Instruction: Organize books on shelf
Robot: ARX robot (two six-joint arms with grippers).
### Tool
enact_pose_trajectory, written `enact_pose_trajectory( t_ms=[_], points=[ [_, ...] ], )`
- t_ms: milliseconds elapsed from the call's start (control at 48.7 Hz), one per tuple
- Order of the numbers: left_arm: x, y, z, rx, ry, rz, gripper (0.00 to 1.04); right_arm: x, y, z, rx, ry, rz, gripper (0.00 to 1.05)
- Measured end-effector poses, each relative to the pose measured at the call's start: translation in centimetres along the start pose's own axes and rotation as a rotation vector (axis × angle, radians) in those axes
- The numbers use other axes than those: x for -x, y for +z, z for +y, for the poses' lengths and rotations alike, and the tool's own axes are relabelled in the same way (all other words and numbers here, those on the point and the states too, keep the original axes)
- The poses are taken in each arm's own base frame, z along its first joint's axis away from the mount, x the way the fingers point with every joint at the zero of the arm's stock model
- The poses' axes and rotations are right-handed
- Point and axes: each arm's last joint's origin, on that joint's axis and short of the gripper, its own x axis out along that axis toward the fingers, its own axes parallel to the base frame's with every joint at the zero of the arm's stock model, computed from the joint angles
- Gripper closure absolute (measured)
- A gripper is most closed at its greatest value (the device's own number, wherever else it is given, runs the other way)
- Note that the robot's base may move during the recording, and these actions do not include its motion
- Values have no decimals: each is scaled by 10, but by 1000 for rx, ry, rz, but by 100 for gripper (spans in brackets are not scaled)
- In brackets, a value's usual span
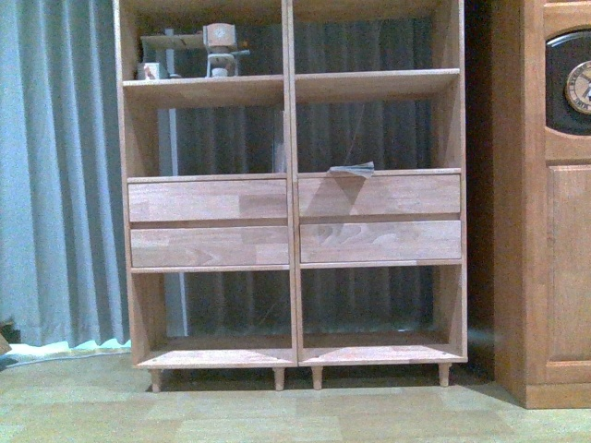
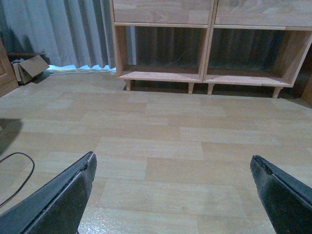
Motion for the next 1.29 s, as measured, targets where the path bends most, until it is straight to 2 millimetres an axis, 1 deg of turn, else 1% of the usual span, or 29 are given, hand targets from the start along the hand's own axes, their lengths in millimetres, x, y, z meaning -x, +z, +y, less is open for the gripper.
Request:
enact_pose_trajectory(
  t_ms=[1294],
  points=[
    [0,0,0,0,0,0,7,0,0,0,0,0,0,7]
  ],
)
